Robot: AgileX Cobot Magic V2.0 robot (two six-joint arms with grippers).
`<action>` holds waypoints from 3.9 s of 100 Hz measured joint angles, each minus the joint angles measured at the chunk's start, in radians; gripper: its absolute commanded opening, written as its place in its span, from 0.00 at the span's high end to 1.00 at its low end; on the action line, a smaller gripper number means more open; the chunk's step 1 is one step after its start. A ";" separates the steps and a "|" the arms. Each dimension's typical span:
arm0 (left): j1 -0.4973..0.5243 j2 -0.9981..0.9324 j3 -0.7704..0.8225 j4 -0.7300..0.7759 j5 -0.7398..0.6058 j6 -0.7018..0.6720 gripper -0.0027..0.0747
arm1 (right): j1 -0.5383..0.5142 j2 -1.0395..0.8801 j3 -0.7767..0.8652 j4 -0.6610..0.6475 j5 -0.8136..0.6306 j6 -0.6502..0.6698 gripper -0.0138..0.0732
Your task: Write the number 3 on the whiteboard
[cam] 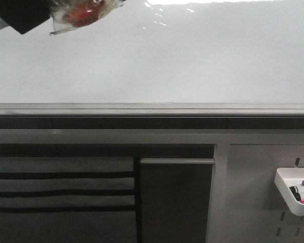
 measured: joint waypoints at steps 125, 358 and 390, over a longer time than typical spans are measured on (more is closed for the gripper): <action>0.355 -0.430 0.341 -0.112 -0.318 -0.108 0.60 | -0.354 -0.349 0.244 -0.251 -0.171 0.553 0.91; 0.359 -0.457 0.385 -0.096 -0.415 -0.105 0.60 | -0.261 0.212 -0.168 -0.216 -0.019 0.419 0.91; 0.267 -0.246 0.291 -0.152 -0.277 0.094 0.60 | -0.213 -0.009 0.020 -0.096 0.076 0.048 0.91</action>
